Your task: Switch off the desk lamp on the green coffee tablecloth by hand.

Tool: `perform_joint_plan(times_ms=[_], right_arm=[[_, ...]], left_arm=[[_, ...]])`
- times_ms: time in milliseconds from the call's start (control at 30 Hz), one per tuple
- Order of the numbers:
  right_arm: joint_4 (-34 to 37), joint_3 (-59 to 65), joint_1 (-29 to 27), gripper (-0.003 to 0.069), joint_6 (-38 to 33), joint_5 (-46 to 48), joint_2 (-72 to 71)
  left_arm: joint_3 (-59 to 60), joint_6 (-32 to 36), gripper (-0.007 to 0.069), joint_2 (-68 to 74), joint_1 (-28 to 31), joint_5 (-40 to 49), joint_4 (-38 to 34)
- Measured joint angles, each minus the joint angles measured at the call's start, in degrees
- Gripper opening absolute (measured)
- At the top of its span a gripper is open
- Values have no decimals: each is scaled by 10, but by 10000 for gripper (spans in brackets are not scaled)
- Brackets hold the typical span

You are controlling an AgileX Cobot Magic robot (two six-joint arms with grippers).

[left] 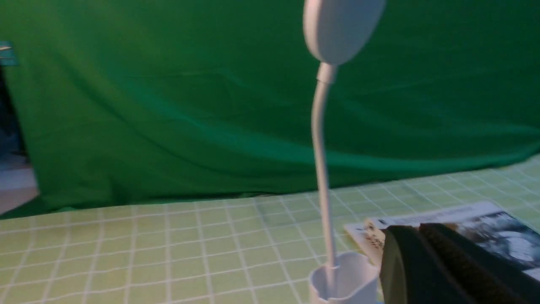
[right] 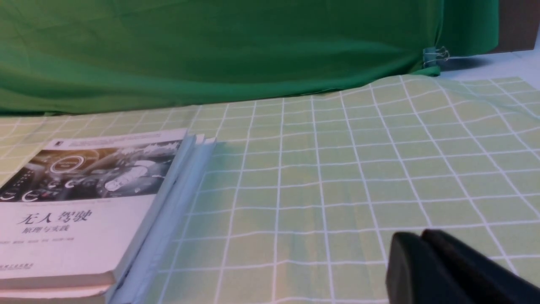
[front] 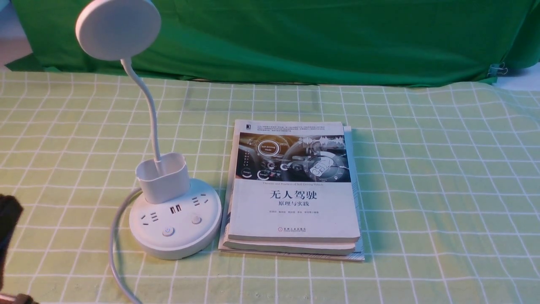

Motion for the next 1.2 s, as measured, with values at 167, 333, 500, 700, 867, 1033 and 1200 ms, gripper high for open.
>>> perform_joint_plan(times_ms=[167,333,500,700,867,1033,1200], right_arm=[[0,0,0,29,0,0,0],[0,0,0,29,0,0,0],[0,0,0,29,0,0,0],[0,0,0,29,0,0,0],[0,0,0,29,0,0,0],[0,0,0,29,0,0,0],[0,0,0,29,0,0,0]], left_arm=[[39,-7,6,-79,82,37,-2],[54,-39,6,-110,86,84,-2],[56,-56,6,-113,71,180,0],[56,-56,5,-113,68,190,0],[56,-57,5,-113,68,191,0],[56,-57,5,-113,67,192,0],[56,-57,5,-113,67,192,0]])
